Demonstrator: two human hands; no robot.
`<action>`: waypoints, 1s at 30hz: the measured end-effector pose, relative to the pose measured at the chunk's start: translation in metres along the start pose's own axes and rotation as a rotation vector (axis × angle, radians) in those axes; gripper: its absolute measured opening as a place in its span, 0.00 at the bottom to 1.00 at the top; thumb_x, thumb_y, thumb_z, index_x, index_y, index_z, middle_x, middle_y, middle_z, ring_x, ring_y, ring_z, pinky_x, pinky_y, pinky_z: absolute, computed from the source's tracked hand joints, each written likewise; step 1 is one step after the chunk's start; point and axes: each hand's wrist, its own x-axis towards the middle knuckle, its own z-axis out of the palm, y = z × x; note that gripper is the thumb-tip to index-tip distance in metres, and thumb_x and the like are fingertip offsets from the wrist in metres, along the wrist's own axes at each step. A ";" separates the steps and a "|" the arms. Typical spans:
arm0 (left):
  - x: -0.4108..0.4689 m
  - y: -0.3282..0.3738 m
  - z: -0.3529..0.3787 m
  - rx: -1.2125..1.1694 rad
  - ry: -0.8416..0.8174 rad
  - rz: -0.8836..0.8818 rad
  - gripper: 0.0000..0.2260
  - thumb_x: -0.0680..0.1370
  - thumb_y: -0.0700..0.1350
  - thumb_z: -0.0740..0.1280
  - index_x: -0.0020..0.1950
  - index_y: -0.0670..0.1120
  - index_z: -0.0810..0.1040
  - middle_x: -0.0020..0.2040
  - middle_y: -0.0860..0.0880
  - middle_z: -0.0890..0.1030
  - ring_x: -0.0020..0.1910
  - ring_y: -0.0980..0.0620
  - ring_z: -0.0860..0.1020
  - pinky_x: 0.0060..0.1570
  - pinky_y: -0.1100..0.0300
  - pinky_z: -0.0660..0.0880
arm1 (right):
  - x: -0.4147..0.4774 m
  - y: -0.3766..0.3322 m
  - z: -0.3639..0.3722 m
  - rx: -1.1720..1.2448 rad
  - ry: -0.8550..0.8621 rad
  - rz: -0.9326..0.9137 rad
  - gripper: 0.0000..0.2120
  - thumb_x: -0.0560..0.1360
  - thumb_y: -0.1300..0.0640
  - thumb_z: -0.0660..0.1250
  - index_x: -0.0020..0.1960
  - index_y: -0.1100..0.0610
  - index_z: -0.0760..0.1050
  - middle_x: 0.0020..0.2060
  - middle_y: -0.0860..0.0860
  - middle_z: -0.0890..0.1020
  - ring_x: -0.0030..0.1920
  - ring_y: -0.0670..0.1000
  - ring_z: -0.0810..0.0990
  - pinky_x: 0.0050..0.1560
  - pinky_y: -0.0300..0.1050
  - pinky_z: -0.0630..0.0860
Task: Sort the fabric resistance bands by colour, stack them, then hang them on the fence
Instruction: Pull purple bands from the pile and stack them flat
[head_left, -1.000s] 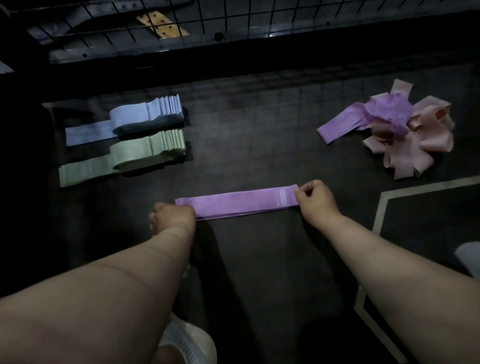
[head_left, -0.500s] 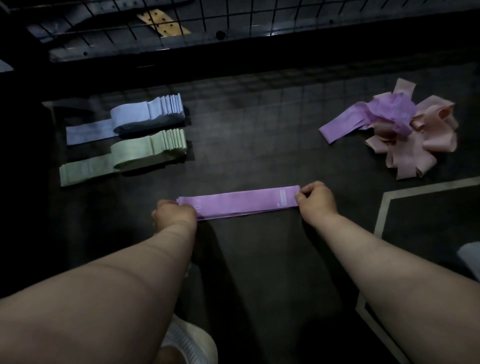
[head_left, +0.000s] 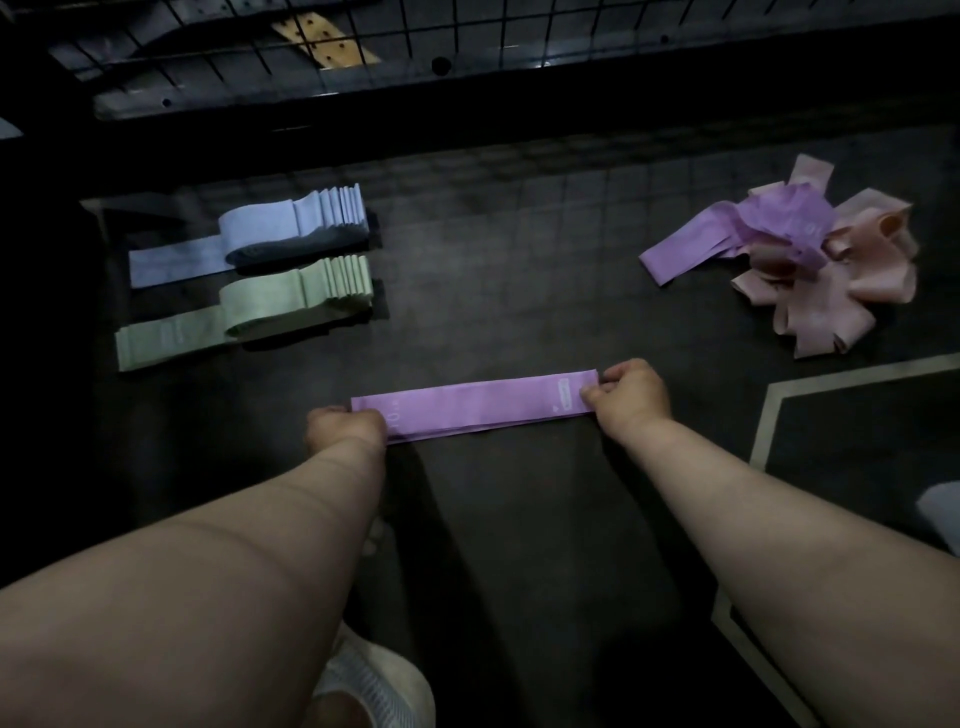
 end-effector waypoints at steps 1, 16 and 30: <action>0.001 0.000 0.001 -0.005 -0.004 -0.009 0.12 0.74 0.37 0.67 0.58 0.39 0.80 0.56 0.39 0.81 0.54 0.39 0.80 0.59 0.52 0.76 | 0.000 -0.001 0.000 0.002 -0.011 0.004 0.11 0.73 0.59 0.73 0.53 0.60 0.77 0.51 0.58 0.83 0.54 0.56 0.81 0.56 0.43 0.74; 0.004 0.010 -0.001 0.069 0.030 0.108 0.13 0.80 0.42 0.64 0.58 0.35 0.79 0.57 0.36 0.81 0.57 0.38 0.79 0.58 0.55 0.73 | -0.001 -0.007 -0.003 0.167 -0.080 -0.018 0.10 0.71 0.60 0.76 0.47 0.56 0.74 0.44 0.54 0.81 0.48 0.56 0.82 0.55 0.53 0.79; -0.062 0.060 0.043 0.528 -0.010 0.461 0.21 0.76 0.47 0.67 0.66 0.40 0.72 0.69 0.37 0.63 0.68 0.36 0.63 0.67 0.46 0.62 | 0.020 -0.002 -0.030 -0.048 0.001 -0.065 0.15 0.79 0.48 0.64 0.59 0.58 0.74 0.59 0.59 0.77 0.57 0.59 0.78 0.61 0.49 0.74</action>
